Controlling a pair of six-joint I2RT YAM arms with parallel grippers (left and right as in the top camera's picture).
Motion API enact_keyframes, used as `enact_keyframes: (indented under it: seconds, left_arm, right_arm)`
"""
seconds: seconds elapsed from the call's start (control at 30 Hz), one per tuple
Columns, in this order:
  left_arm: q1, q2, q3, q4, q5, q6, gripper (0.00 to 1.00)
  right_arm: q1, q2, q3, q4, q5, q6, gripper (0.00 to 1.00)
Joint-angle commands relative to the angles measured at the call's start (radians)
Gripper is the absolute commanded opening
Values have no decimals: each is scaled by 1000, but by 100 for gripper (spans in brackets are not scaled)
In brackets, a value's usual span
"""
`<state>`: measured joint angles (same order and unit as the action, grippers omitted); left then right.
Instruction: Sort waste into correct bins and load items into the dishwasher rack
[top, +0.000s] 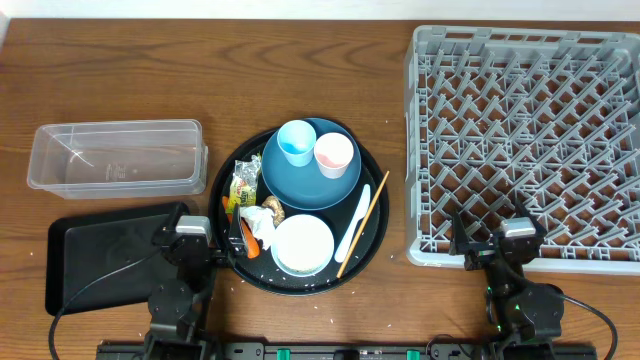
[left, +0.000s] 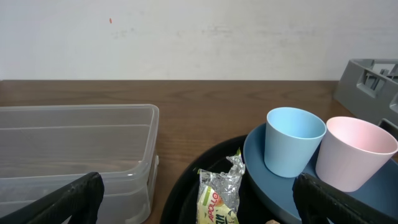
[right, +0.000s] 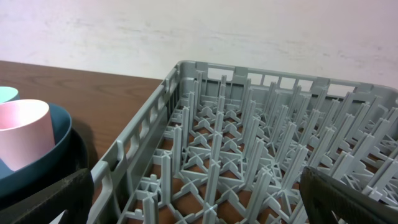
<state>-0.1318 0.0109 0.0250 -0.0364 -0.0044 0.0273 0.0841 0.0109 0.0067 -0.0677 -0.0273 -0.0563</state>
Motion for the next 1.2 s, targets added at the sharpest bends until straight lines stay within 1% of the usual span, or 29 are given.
enact_keyframes:
  seconds: [0.0,0.7,0.87,0.93,1.0,1.03,1.07,1.1,1.17]
  left_arm:
    - [3,-7,-21,-34,-30,5,98]
    - [3,-7,-21,-35,-21,0,98]
    - [3,-7,-21,-30,65,-2,98]
    - [3,-7,-19,-18,146,-2,98]
    - [3,-7,11,-28,261,-4,98]
    - [3,-7,36,-39,305,-24,98]
    - [3,-6,73,-60,328,-70,98]
    - [3,-2,121,-92,329,-118,98]
    - [3,21,222,-160,329,-167,98]
  right_arm:
    - [-6,-4,-2,-4,-6,-9,99]
    - [-6,-4,-2,-4,-6,-9,99]
    - [-6,-4,-2,-4,-6,-9,99]
    - [-6,-4,-2,-4,-6,-9,99]
    - [-6,-4,-2,-4,-6,-9,99]
    - [-6,-4,-2,-4,-6,-9,99]
    - [-6,-4,-2,-4,-6,-9,99]
    - [-6,-4,-2,-4,-6,-9,99]
    - [-6,-4,-2,-4,-6,-9,99]
